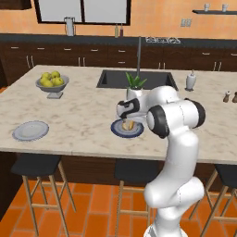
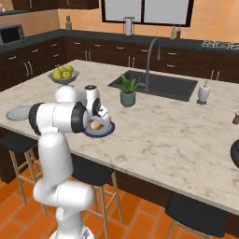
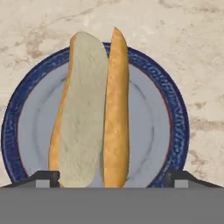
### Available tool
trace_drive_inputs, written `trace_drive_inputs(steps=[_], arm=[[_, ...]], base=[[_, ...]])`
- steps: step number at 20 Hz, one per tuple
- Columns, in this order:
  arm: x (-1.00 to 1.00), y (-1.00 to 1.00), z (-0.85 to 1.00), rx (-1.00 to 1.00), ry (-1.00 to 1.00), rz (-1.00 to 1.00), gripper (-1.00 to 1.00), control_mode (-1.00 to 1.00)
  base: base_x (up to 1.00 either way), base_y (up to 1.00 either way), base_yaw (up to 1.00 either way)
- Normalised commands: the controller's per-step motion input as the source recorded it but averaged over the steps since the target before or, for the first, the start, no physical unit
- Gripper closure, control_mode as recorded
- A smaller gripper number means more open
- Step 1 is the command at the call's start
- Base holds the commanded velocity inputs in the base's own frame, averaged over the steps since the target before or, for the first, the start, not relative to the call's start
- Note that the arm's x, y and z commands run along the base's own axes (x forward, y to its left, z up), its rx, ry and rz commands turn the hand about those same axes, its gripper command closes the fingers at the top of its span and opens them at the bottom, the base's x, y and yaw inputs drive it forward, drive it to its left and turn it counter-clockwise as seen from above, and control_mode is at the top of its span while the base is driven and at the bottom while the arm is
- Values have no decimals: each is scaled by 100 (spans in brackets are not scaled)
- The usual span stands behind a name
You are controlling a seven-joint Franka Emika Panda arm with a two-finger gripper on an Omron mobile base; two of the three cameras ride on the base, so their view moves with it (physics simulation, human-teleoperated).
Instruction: Place one bun and one sausage from the bowl on each plate.
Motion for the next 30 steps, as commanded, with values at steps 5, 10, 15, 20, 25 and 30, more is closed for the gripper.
trace_drive_inputs(steps=[5, 10, 15, 20, 25, 30], arm=[[-89, -19, 40, 2, -7, 8, -100, -100], [-100, -37, 23, 0, -3, 12, -100, -100], [-100, -9, 59, 0, -11, 9, -100, -100], [-100, -24, 43, 0, -1, 10, -100, -100], [-89, -26, 10, 0, 0, 9, -100, -100], [-5, 0, 0, 0, 0, 0, -100, -100]], base=[[0, 0, 0], [0, 0, 0], [0, 0, 0], [0, 0, 0], [0, 0, 0], [0, 0, 0]])
